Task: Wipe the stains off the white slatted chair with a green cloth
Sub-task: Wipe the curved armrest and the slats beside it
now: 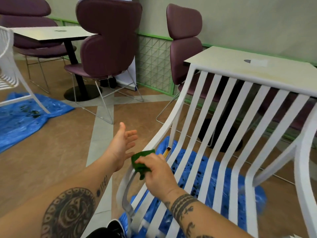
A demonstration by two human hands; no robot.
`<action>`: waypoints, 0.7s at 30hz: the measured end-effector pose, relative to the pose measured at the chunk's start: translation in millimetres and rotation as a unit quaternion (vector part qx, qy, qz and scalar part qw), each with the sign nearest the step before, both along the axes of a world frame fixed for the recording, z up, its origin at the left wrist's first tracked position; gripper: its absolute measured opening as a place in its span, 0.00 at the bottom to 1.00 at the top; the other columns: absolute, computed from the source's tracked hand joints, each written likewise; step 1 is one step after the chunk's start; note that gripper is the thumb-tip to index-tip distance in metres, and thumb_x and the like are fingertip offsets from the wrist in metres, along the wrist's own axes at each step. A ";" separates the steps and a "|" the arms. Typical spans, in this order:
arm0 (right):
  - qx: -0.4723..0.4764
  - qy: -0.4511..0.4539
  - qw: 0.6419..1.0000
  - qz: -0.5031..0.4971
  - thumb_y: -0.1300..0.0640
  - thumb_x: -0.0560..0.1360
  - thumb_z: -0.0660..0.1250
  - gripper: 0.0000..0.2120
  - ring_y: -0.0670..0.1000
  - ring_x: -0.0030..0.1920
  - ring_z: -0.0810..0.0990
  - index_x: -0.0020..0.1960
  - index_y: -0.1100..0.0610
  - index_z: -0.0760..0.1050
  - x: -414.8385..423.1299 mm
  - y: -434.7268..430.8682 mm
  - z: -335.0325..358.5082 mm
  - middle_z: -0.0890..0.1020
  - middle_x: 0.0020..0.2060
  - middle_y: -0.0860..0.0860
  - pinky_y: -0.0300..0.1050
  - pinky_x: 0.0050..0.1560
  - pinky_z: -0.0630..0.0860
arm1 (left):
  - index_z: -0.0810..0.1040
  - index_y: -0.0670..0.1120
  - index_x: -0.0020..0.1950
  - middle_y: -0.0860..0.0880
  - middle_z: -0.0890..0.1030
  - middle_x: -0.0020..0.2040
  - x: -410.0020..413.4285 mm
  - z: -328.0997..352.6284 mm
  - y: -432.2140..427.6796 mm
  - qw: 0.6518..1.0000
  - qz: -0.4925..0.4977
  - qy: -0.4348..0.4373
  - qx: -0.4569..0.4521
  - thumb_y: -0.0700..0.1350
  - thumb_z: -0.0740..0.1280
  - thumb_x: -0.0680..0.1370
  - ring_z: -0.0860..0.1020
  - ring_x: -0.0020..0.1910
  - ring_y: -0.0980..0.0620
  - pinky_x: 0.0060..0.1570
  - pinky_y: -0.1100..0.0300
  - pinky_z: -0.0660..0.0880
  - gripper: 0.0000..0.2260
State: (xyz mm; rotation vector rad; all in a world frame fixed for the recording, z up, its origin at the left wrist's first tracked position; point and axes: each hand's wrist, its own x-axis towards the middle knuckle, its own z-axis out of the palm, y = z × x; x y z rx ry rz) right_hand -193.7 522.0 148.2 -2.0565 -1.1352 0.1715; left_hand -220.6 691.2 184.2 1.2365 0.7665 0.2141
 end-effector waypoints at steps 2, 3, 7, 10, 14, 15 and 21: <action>-0.048 0.012 0.996 0.080 0.68 0.75 0.61 0.23 0.49 0.55 0.69 0.64 0.49 0.79 -6.8 -6.9 5.4 0.79 0.57 0.46 0.45 0.63 0.70 | 0.78 0.51 0.66 0.49 0.77 0.69 -0.6 4.9 -4.1 1.000 0.005 -0.008 0.012 0.71 0.46 0.80 0.71 0.71 0.46 0.72 0.41 0.64 0.33; -0.086 0.010 0.989 0.120 0.67 0.76 0.62 0.23 0.51 0.57 0.70 0.66 0.50 0.79 -9.3 -11.3 11.2 0.79 0.59 0.47 0.46 0.64 0.70 | 0.78 0.51 0.65 0.49 0.78 0.68 -1.0 10.0 -8.1 1.000 0.003 -0.014 0.020 0.71 0.46 0.80 0.71 0.70 0.46 0.73 0.40 0.63 0.33; -0.118 0.142 0.976 0.113 0.61 0.79 0.66 0.17 0.48 0.61 0.77 0.65 0.47 0.80 -21.8 -36.6 20.0 0.82 0.60 0.46 0.42 0.66 0.72 | 0.80 0.51 0.62 0.50 0.80 0.63 -7.2 33.2 -27.5 0.998 -0.008 -0.036 0.060 0.67 0.52 0.82 0.73 0.66 0.49 0.73 0.43 0.63 0.26; -0.003 0.266 0.963 -0.039 0.55 0.79 0.70 0.13 0.44 0.55 0.82 0.62 0.45 0.82 -22.0 -58.1 24.2 0.85 0.53 0.42 0.46 0.64 0.78 | 0.81 0.51 0.58 0.50 0.82 0.59 -14.2 48.9 -45.5 0.989 -0.003 -0.026 0.147 0.58 0.60 0.83 0.76 0.62 0.49 0.69 0.48 0.69 0.16; 0.132 0.316 0.920 -0.190 0.50 0.77 0.72 0.04 0.47 0.49 0.85 0.51 0.45 0.84 -15.6 -75.3 48.5 0.87 0.46 0.44 0.53 0.55 0.83 | 0.82 0.48 0.51 0.44 0.84 0.53 -23.9 65.3 -82.4 0.978 -0.032 -0.004 0.208 0.49 0.67 0.81 0.80 0.50 0.47 0.55 0.49 0.78 0.07; 0.161 0.343 0.900 -0.216 0.49 0.77 0.72 0.06 0.49 0.48 0.85 0.52 0.47 0.83 -14.2 -78.1 57.5 0.87 0.45 0.47 0.54 0.53 0.84 | 0.82 0.47 0.53 0.42 0.83 0.54 -25.8 67.7 -93.6 0.978 -0.059 0.001 0.199 0.49 0.67 0.81 0.79 0.49 0.48 0.53 0.50 0.78 0.08; 0.247 0.553 0.766 -0.217 0.51 0.82 0.65 0.12 0.58 0.52 0.86 0.60 0.57 0.80 -3.0 -105.3 99.8 0.87 0.50 0.57 0.53 0.48 0.85 | 0.81 0.50 0.59 0.47 0.87 0.49 -33.0 76.1 -145.5 0.972 -0.218 0.050 0.066 0.64 0.68 0.77 0.84 0.52 0.47 0.51 0.52 0.81 0.21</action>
